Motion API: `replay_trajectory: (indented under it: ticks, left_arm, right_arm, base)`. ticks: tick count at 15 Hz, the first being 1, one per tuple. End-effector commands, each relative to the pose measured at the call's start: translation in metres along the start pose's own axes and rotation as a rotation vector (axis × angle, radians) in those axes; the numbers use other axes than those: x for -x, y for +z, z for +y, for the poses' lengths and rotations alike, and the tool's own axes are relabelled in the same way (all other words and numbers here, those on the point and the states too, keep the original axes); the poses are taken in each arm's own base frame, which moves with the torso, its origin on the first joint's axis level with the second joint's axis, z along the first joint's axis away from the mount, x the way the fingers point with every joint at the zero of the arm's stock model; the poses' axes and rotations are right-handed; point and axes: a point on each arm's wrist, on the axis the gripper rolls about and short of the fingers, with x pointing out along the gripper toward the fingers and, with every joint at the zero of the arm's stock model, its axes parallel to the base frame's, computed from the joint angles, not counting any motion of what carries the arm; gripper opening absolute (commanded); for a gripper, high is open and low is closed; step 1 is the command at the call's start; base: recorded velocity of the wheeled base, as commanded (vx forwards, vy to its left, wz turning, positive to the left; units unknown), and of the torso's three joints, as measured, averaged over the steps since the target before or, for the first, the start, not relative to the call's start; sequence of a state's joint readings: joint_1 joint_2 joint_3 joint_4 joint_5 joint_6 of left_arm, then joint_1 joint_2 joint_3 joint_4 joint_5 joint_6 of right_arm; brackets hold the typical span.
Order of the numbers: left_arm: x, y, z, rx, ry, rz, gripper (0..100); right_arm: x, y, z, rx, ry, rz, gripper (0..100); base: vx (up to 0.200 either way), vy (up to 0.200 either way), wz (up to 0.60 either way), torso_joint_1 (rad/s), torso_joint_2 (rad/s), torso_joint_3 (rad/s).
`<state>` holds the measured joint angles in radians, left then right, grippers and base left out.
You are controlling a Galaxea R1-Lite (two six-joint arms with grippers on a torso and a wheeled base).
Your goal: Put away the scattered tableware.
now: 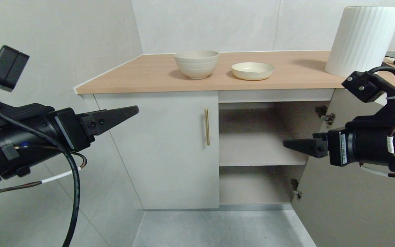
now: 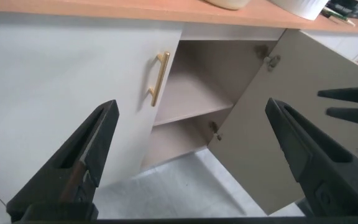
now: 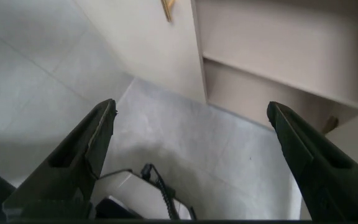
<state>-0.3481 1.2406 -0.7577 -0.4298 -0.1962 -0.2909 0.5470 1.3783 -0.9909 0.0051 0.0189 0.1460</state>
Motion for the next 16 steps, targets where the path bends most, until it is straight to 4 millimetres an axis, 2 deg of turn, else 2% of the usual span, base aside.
replay_trajectory:
  ticks: [1,14,16]
  left_arm:
    - [-0.003,-0.002,0.001,0.002,0.002,0.009,100]
    - [-0.007,-0.004,0.003,0.007,0.007,0.025,100]
    - [-0.007,-0.004,0.003,0.007,0.007,0.024,100]
  right_arm:
    - [0.008,0.003,0.001,0.001,0.005,-0.025,100]
    - [0.017,0.003,0.002,-0.001,0.012,0.014,100]
    - [0.022,0.002,0.002,-0.001,0.025,0.007,100]
  base:
    - [0.200,0.000,0.00,0.007,0.01,-0.007]
    - [0.200,0.000,0.00,0.003,0.00,0.005]
    - [0.000,0.000,0.00,0.000,0.00,0.000]
